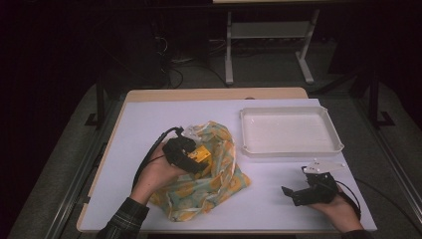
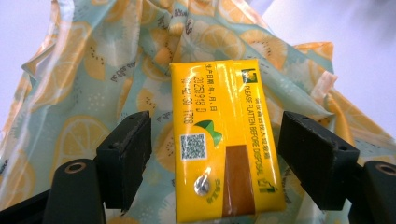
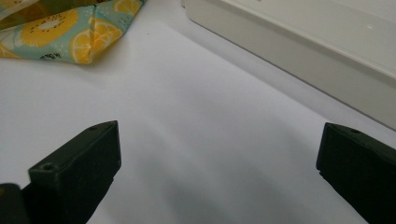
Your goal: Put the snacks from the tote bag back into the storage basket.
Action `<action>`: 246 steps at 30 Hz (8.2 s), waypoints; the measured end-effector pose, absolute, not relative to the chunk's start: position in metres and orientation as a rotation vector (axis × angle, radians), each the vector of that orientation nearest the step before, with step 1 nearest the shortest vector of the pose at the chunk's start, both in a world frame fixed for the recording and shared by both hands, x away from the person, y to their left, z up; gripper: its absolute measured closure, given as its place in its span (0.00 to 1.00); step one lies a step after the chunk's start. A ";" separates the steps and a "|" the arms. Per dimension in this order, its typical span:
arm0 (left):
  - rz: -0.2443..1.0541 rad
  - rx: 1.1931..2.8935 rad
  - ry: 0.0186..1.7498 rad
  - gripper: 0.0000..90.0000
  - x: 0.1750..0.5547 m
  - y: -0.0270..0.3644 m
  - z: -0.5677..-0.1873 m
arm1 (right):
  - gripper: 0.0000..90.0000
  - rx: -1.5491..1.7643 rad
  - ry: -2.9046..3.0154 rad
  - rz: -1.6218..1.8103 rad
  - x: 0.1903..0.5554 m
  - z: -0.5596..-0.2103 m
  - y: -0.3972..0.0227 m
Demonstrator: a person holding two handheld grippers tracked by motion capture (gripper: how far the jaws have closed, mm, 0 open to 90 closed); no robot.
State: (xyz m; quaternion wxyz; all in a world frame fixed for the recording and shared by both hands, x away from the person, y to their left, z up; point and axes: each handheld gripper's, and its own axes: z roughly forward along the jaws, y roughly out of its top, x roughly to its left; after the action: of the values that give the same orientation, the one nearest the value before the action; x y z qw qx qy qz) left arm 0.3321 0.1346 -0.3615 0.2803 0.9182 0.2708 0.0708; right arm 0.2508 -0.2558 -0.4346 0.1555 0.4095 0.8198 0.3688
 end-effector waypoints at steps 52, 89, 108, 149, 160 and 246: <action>0.212 2.504 0.740 0.60 0.333 0.125 -0.358 | 0.00 1.175 2.337 1.062 0.250 -0.433 -0.258; 0.199 2.423 0.692 0.60 0.343 0.113 -0.315 | 0.00 1.174 2.330 1.073 0.250 -0.432 -0.258; 0.184 2.411 0.649 0.60 0.353 0.097 -0.306 | 0.00 1.169 2.331 1.082 0.250 -0.432 -0.258; 0.146 2.348 0.591 0.60 0.380 0.041 -0.299 | 0.00 1.179 2.329 1.114 0.248 -0.431 -0.258; 0.152 2.310 0.597 0.60 0.390 0.027 -0.302 | 0.00 1.178 2.330 1.113 0.248 -0.431 -0.258; 0.147 2.389 0.607 0.59 0.421 -0.035 -0.381 | 0.00 1.166 2.330 1.131 0.249 -0.432 -0.260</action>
State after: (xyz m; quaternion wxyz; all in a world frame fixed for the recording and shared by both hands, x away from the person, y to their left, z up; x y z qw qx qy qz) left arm 0.4211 -0.0353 -0.3808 0.3299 0.9133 0.2321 0.0562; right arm 0.2493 -0.2599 -0.4317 0.1500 0.4060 0.8110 0.3936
